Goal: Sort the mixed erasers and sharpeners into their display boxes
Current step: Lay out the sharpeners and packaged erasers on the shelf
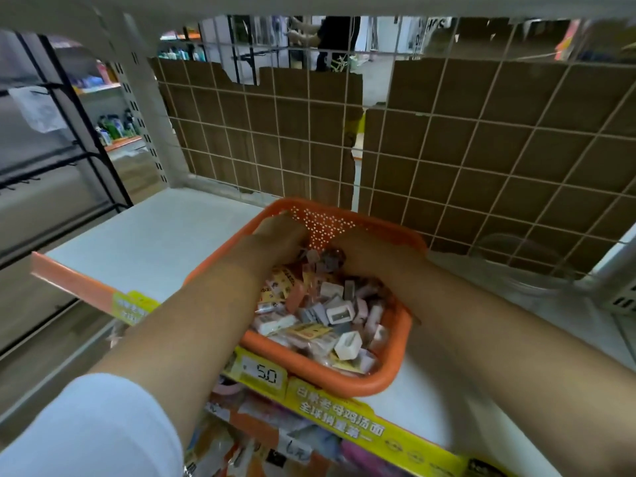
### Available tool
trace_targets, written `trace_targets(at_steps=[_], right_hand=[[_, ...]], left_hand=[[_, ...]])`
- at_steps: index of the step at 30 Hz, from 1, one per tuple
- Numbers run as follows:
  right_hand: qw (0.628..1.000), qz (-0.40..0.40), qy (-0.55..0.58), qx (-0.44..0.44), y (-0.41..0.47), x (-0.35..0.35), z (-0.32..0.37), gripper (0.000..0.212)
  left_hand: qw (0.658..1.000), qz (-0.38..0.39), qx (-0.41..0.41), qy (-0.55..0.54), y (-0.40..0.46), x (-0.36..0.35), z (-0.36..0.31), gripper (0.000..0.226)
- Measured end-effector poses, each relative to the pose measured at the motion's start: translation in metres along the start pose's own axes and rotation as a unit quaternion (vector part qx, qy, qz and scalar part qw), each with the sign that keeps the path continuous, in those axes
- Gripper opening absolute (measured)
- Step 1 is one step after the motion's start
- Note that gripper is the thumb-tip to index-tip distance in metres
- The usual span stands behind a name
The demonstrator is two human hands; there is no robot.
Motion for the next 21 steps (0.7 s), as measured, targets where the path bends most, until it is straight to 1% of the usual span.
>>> trace_targets(at_steps=[3,6,9,11,13,14,16,18,21], right_hand=[[1.0,-0.019,0.016,0.011,0.0,-0.002,0.003,0.041],[1.0,-0.017,0.005,0.019,0.0,-0.002,0.008,0.039],[0.999,-0.019,-0.019,0.04,-0.002,0.0,0.013,0.034],[0.998,-0.018,-0.032,0.048,-0.001,-0.001,0.012,0.035],[0.999,-0.016,-0.029,0.043,-0.001,-0.004,0.01,0.04],[0.999,-0.012,-0.019,0.032,-0.001,-0.005,0.009,0.043],[0.999,-0.036,0.016,0.027,-0.005,0.002,0.005,0.046],[0.994,-0.07,0.078,0.034,-0.013,0.014,0.0,0.05],[0.976,-0.092,0.191,0.047,-0.029,0.029,-0.006,0.059]], left_hand=[[1.0,0.013,0.002,-0.021,0.0,-0.001,-0.001,0.025],[0.998,0.01,0.005,-0.058,-0.004,-0.001,0.0,0.022],[0.999,0.032,0.003,-0.031,-0.007,-0.003,0.002,0.025],[0.999,0.032,-0.006,-0.013,-0.007,-0.002,0.001,0.025],[0.999,0.032,0.003,-0.036,-0.008,0.0,0.002,0.024],[0.998,0.032,0.013,-0.058,-0.009,0.003,0.002,0.025],[0.993,0.019,0.03,-0.115,-0.012,0.012,0.001,0.032],[0.983,-0.018,0.015,-0.183,-0.016,0.027,0.0,0.039],[0.961,-0.066,-0.02,-0.268,-0.029,0.046,-0.005,0.041]])
Point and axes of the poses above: each hand's wrist, its own y-axis towards the middle knuckle, its own x-axis out of the back of the hand, z = x × y, the point moved 6 cm from there along y, towards the middle knuckle
